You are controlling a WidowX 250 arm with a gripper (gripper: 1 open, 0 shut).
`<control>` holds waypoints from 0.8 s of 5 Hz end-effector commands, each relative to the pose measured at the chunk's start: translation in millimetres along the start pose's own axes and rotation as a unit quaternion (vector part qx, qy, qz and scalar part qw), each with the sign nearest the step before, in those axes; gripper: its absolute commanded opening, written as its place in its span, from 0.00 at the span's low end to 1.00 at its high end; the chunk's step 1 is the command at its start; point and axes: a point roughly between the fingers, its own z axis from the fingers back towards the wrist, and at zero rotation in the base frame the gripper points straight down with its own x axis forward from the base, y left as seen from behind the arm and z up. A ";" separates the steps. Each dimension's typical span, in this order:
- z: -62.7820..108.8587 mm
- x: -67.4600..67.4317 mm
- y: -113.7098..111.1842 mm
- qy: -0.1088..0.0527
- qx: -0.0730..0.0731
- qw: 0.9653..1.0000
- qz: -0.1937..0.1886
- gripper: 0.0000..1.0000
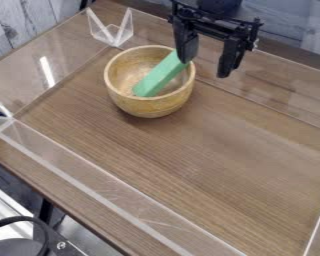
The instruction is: Remove the green block from inside the brown bowl and put it on the table
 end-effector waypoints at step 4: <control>-6.3 1.8 77.1 -0.010 0.011 0.999 0.052 1.00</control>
